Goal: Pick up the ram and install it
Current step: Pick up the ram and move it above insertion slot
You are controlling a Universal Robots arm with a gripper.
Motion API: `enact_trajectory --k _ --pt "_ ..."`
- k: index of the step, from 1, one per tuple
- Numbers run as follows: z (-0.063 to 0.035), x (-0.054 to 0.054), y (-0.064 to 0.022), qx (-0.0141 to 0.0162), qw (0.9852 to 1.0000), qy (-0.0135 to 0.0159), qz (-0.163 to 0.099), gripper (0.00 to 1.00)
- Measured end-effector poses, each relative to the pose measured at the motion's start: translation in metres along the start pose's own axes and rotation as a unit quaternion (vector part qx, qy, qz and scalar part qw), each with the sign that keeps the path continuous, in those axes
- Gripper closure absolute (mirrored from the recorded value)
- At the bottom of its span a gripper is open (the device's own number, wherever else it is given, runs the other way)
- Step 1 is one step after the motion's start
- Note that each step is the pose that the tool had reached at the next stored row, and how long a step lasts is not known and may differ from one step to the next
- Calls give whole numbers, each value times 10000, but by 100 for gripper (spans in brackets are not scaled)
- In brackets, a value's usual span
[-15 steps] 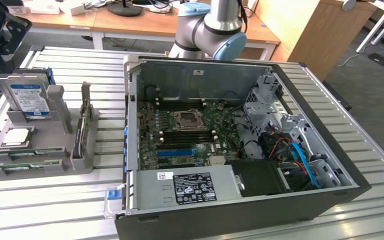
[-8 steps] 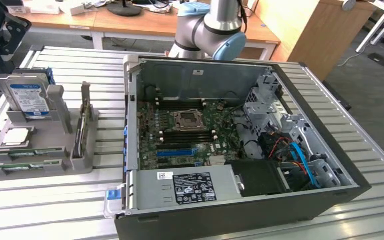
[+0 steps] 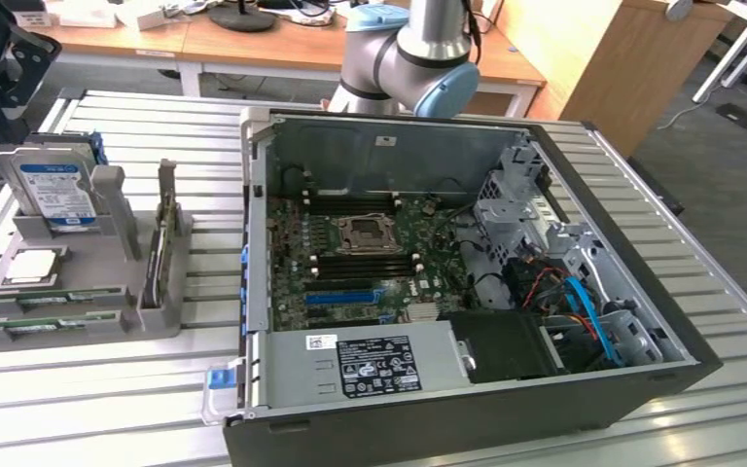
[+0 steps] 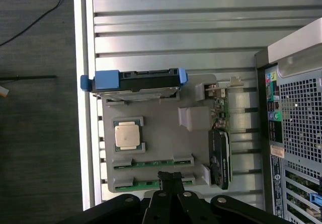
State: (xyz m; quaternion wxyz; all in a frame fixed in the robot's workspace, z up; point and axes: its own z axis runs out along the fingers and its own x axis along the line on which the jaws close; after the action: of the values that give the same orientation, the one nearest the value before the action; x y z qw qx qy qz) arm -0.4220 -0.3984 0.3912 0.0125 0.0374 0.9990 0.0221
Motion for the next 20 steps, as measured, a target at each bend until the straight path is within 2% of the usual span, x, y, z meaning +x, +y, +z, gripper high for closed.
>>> enact_trajectory --k 8,12,16,20 --pt "0 0 0 0 10000 1 -14 89" --pt "0 0 0 -2 9999 5 -106 89" --pt "0 0 0 -9 9993 18 -384 89" --pt "1 0 0 -17 9972 33 -743 89"
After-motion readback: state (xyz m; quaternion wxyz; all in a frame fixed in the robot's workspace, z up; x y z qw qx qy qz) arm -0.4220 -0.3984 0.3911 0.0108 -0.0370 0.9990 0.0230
